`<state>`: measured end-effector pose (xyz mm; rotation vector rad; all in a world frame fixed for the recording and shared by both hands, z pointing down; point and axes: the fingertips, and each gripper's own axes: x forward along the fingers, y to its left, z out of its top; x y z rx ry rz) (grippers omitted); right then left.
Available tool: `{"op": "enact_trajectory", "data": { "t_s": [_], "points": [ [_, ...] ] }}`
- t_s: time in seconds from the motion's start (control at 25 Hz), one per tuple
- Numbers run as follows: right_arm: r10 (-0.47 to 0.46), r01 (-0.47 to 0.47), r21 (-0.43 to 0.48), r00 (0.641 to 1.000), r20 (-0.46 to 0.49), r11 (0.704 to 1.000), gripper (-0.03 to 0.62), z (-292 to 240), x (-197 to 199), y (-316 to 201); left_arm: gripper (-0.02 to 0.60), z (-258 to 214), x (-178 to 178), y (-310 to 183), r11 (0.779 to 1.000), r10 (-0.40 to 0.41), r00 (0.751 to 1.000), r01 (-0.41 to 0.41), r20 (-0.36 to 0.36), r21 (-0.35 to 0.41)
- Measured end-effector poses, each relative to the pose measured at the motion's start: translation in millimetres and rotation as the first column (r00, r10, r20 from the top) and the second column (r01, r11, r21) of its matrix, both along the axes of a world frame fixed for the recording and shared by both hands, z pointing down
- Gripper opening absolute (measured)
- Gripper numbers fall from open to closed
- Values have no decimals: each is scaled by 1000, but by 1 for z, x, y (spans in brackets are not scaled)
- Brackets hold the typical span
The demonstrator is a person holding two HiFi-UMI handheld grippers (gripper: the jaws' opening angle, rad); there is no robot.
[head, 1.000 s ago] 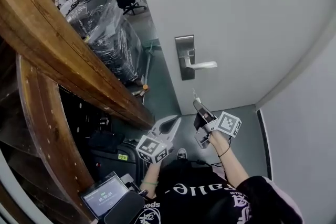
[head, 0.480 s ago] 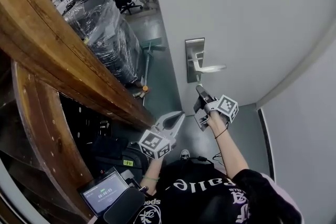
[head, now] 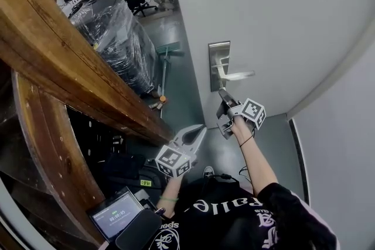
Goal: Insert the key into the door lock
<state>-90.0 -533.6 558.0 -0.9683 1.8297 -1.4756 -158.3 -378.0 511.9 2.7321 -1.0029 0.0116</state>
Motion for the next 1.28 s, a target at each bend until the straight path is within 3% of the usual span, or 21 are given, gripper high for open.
{"op": "enact_trajectory", "data": {
  "t_s": [0.2,0.8,1.28],
  "points": [
    [10,-9,-18,998,56,1000,35,-1,-1,-5,5,0,-6,-3,1000,-12,1000,12,-2,-4],
    [-4,6,-25,997,75,1000,35,1,-5,-35,5,2,-13,-13,1000,-21,1000,21,-1,-5],
    [12,-12,-19,1000,9,1000,35,4,-7,-49,5,9,-10,-7,1000,-25,1000,25,10,-16]
  ]
}}
